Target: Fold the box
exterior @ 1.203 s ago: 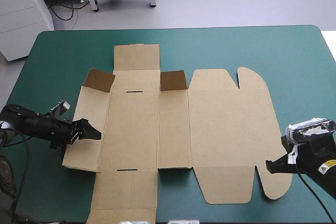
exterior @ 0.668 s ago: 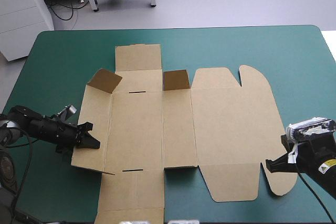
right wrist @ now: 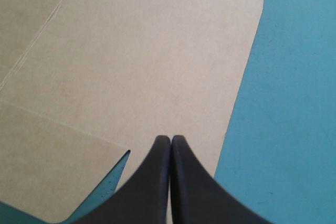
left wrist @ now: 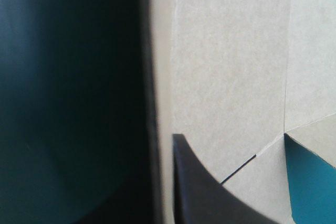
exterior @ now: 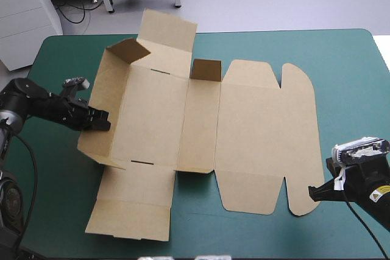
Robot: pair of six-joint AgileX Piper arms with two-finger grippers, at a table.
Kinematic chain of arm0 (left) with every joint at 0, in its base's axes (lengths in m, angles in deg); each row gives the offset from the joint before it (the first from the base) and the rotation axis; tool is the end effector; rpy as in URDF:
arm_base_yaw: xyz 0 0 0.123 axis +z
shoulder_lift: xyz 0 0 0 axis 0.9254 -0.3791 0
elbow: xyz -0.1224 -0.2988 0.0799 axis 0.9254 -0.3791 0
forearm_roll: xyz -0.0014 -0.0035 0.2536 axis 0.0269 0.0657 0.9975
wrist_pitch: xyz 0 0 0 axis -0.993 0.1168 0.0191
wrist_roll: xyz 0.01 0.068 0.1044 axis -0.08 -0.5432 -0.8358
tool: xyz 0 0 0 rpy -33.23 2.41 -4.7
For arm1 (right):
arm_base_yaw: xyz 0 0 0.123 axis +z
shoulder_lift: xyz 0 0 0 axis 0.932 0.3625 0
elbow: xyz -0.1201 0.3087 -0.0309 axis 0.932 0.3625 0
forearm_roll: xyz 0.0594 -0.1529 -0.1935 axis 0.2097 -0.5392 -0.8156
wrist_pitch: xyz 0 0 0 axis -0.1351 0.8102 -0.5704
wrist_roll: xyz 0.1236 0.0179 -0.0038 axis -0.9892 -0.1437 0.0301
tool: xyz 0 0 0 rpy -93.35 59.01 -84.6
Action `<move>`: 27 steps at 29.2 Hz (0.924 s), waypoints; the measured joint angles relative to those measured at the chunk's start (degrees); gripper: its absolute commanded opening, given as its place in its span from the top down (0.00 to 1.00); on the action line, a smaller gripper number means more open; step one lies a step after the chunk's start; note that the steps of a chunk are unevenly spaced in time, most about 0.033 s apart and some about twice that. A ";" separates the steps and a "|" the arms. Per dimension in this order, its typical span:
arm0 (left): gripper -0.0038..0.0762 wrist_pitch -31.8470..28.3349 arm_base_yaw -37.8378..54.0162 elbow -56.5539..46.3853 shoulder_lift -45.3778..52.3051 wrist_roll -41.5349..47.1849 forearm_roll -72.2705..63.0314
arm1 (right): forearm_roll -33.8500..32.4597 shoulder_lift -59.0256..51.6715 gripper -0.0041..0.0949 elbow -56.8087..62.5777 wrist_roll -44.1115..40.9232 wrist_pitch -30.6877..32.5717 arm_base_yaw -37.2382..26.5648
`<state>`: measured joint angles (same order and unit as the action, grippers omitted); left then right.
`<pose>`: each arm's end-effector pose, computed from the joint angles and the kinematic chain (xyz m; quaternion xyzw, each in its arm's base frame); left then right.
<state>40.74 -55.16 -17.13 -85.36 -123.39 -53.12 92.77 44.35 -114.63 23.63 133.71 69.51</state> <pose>0.3240 -0.0012 0.2987 0.0920 0.9474 -0.2673 0.1503 0.0779 0.0223 0.3486 -0.1385 0.8789 0.0315 0.4553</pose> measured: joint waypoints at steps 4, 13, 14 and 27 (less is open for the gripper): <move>0.99 0.58 -7.52 12.62 0.32 2.26 5.99 | 0.00 0.00 0.98 0.00 0.00 -0.04 0.00; 0.99 1.36 -23.02 30.55 0.32 3.44 19.55 | 0.00 0.00 0.98 0.00 -0.06 -0.59 0.00; 0.99 1.37 -24.86 31.56 0.37 3.44 21.41 | 0.06 0.00 0.98 0.00 -0.08 -0.88 0.00; 0.99 -6.97 -47.32 34.19 -2.78 7.81 53.77 | 0.39 0.00 0.98 0.00 -0.25 -2.72 0.00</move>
<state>33.77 -102.49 17.06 -88.14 -115.58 0.65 93.16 44.35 -114.63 23.37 130.99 69.51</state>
